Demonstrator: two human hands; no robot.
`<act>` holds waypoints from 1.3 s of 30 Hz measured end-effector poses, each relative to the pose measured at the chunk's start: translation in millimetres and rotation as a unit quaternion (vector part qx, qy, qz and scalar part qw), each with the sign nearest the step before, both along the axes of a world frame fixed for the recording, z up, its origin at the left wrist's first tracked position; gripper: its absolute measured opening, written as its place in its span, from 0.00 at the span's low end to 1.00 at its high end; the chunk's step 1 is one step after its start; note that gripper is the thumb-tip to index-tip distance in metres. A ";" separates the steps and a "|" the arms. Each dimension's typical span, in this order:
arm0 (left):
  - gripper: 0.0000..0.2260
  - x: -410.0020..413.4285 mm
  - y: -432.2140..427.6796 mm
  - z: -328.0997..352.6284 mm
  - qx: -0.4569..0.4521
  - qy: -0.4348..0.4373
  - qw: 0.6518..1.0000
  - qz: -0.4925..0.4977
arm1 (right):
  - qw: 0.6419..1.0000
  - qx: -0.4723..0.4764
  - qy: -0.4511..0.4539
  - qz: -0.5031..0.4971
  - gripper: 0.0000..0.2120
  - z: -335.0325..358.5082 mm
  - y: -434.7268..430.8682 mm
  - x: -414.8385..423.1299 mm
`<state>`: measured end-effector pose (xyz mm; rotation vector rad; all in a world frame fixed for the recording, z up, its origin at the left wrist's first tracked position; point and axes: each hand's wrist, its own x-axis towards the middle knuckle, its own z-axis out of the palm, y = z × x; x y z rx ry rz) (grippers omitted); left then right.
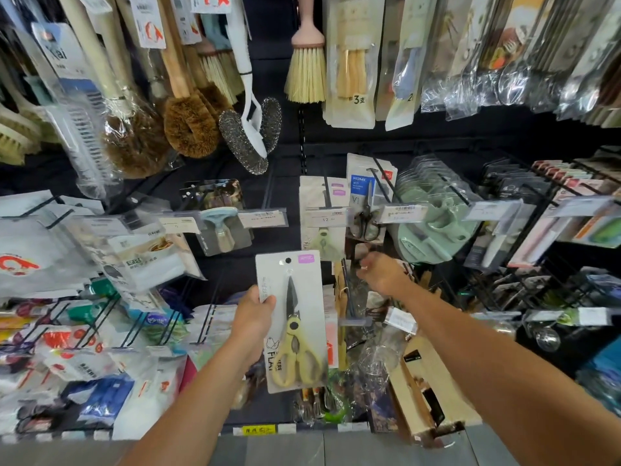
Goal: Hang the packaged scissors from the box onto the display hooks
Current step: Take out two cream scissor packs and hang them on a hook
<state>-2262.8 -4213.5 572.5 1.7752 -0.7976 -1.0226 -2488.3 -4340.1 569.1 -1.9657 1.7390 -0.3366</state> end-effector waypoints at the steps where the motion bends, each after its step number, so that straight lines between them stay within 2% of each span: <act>1: 0.06 -0.7 -4.7 -2.3 0.003 -0.004 1.000 0.003 | 0.998 0.004 0.059 0.025 0.11 -0.5 12.7 -5.7; 4: 0.06 -6.8 -14.7 -3.5 0.005 -0.022 1.000 -0.004 | 0.978 0.077 0.173 0.086 0.14 -16.9 37.4 -22.6; 9: 0.04 -18.4 -26.6 -3.0 -0.005 -0.010 0.999 -0.032 | 0.945 0.158 0.255 0.133 0.19 -46.7 63.5 -45.3; 14: 0.06 -23.5 -37.7 -1.8 0.004 -0.008 0.999 -0.049 | 0.936 0.206 0.253 0.136 0.11 -68.3 79.9 -59.5; 24: 0.08 -28.2 -61.0 13.4 -0.022 0.038 0.997 -0.056 | 0.949 0.214 0.213 0.095 0.19 -86.3 82.6 -62.7; 39: 0.11 -42.3 -62.7 26.6 -0.120 0.042 0.987 -0.094 | 0.956 0.207 0.191 0.082 0.19 -81.0 81.5 -59.3</act>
